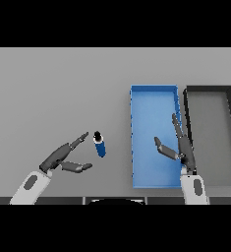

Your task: Pick up the blue pipe and place it into the blue bin.

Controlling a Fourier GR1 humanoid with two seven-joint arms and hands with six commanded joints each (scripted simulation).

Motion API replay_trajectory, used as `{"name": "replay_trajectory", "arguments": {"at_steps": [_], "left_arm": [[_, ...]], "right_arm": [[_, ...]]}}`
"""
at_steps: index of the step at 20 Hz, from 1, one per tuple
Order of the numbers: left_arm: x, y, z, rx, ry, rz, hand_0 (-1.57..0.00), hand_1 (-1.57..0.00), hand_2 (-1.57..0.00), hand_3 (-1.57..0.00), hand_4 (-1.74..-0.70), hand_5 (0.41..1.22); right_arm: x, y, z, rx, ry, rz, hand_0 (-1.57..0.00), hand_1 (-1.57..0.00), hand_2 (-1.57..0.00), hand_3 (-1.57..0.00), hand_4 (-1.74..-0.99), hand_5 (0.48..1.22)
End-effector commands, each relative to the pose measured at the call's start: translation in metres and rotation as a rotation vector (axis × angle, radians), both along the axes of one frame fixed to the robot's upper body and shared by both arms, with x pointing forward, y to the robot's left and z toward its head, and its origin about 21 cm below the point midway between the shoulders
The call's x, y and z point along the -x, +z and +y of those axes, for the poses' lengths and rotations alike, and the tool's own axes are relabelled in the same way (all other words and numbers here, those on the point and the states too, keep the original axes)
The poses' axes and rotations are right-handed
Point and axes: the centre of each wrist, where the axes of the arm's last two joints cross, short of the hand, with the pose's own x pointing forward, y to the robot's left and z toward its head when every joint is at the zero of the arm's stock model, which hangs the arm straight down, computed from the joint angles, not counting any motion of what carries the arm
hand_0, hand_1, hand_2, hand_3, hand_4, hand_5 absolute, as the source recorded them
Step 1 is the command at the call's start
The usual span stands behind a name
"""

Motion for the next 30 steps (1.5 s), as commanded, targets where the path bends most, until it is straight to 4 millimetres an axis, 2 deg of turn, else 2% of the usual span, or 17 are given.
{"name": "replay_trajectory", "arguments": {"at_steps": [1, 3, 4, 7, 12, 14, 17, 19, 20, 21, 22, 24, 26, 28, 30], "left_arm": [[0.000, -0.003, -0.005, 0.013, -0.016, -0.010, 0.00, 0.00, 0.00, 0.00, -1.15, 0.452], [-0.004, -0.013, -0.016, 0.023, -0.025, -0.016, 0.00, 0.00, 0.00, 0.00, -1.15, 0.459], [-0.010, -0.014, -0.028, 0.036, -0.023, -0.022, 0.00, 0.00, 0.00, 0.00, -1.16, 0.460], [-0.021, -0.018, -0.045, 0.069, -0.016, -0.027, 0.00, 0.00, 0.00, 0.00, -1.14, 0.460], [-0.030, -0.029, -0.061, 0.001, -0.014, -0.035, 0.00, 0.00, 0.00, 0.00, -1.06, 0.425], [-0.031, -0.034, -0.067, 0.029, -0.029, -0.021, 0.00, 0.00, 0.00, 0.00, -1.06, 0.420], [-0.032, -0.039, -0.081, 0.087, -0.048, -0.025, 0.00, 0.00, 0.00, 0.00, -1.11, 0.463], [-0.032, -0.041, -0.083, 0.151, -0.030, -0.009, 0.00, -0.04, -0.15, -0.12, -1.19, 0.550], [-0.032, -0.041, -0.087, 0.181, -0.022, 0.000, -0.01, -0.16, -0.31, -0.28, -1.24, 0.613], [-0.032, -0.042, -0.091, 0.213, -0.017, 0.012, -0.12, -0.32, -0.49, -0.53, -1.28, 0.735], [-0.032, -0.042, -0.094, 0.237, -0.009, 0.013, -0.36, -0.55, -0.69, -0.74, -1.37, 0.832], [-0.032, -0.037, -0.097, 0.232, -0.010, 0.022, -0.80, -0.92, -1.01, -1.03, -1.50, 0.972], [-0.028, -0.040, -0.099, 0.252, -0.029, 0.007, -1.07, -1.15, -1.21, -1.19, -1.58, 1.062], [-0.026, -0.039, -0.105, 0.241, -0.031, -0.019, -1.25, -1.30, -1.34, -1.33, -1.53, 1.119], [-0.023, -0.037, -0.108, 0.255, -0.028, -0.056, -1.37, -1.40, -1.42, -1.42, -1.50, 1.156]], "right_arm": [[0.000, 0.001, -0.001, -0.005, -0.003, -0.007, 0.00, 0.00, 0.00, 0.00, -1.218, 0.627], [0.000, 0.002, 0.005, -0.012, -0.004, 0.005, 0.00, 0.00, 0.00, 0.00, -1.214, 0.624], [0.001, 0.000, 0.004, -0.010, -0.007, 0.014, 0.00, 0.00, 0.00, 0.00, -1.211, 0.622], [0.003, -0.001, 0.001, 0.001, -0.006, 0.012, 0.00, 0.00, 0.00, 0.00, -1.205, 0.625], [0.007, -0.003, -0.001, -0.013, -0.005, -0.002, 0.00, 0.00, 0.00, 0.00, -1.222, 0.642], [0.006, -0.001, -0.002, -0.006, -0.015, -0.003, 0.00, 0.00, 0.00, 0.00, -1.214, 0.645], [0.006, -0.002, -0.003, 0.006, -0.020, -0.002, 0.00, 0.00, 0.00, 0.00, -1.207, 0.650], [0.008, -0.002, -0.008, 0.017, -0.012, -0.010, 0.00, 0.00, 0.00, 0.00, -1.213, 0.655], [0.007, -0.002, -0.008, 0.007, -0.015, -0.005, 0.00, 0.00, 0.00, 0.00, -1.217, 0.655], [0.008, -0.004, -0.003, 0.003, -0.012, -0.002, 0.00, 0.00, 0.00, 0.00, -1.220, 0.656], [0.005, -0.001, -0.002, 0.000, -0.015, -0.009, 0.00, 0.00, 0.00, 0.00, -1.220, 0.656], [0.002, -0.003, -0.001, -0.002, -0.014, -0.006, 0.00, 0.00, 0.00, 0.00, -1.224, 0.658], [0.003, 0.000, -0.003, -0.007, -0.010, -0.013, 0.00, 0.00, 0.00, 0.00, -1.233, 0.660], [0.003, 0.000, -0.003, -0.003, -0.013, 0.002, 0.00, 0.00, 0.00, 0.00, -1.224, 0.651], [0.001, 0.001, -0.005, -0.015, -0.007, 0.010, 0.00, 0.00, 0.00, 0.00, -1.221, 0.638]]}}
